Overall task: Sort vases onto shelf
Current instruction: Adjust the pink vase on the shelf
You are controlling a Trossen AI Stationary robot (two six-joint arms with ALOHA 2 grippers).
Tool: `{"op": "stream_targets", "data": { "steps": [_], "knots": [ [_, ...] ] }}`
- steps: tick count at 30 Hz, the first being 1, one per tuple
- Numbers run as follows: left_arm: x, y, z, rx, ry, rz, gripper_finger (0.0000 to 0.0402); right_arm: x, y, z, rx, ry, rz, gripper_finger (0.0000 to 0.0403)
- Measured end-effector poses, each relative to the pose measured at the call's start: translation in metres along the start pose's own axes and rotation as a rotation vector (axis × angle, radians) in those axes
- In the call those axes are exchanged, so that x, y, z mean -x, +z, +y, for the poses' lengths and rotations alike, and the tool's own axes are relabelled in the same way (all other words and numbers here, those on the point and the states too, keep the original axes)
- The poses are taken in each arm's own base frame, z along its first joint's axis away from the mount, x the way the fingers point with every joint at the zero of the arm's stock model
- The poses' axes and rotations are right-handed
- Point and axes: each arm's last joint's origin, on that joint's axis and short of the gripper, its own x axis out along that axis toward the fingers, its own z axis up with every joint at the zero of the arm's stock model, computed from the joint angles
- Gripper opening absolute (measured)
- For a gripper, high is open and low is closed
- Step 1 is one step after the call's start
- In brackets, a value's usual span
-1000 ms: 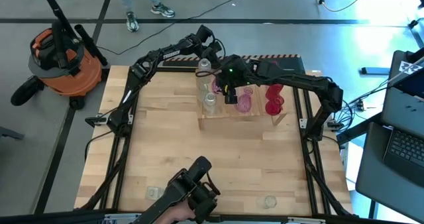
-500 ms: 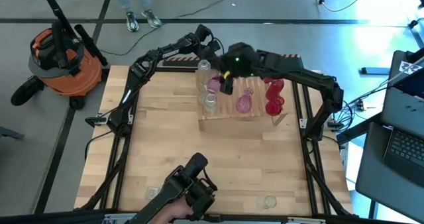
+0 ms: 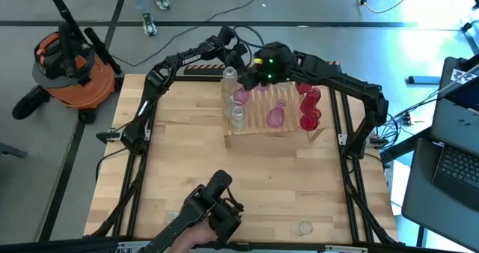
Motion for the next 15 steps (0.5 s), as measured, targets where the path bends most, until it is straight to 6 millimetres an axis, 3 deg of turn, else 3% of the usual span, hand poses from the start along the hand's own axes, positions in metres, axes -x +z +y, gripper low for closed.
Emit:
{"op": "stream_targets", "data": {
  "steps": [6,15],
  "knots": [
    [-0.001,0.000,0.001,-0.014,0.017,-0.005,0.0000,-0.003,-0.007,0.002,-0.367,-0.013,0.037,0.0207],
    [-0.006,-0.003,0.003,-0.072,0.070,-0.013,0.0000,-0.014,-0.031,-0.003,-0.484,-0.232,0.060,0.0207]
  ]
}}
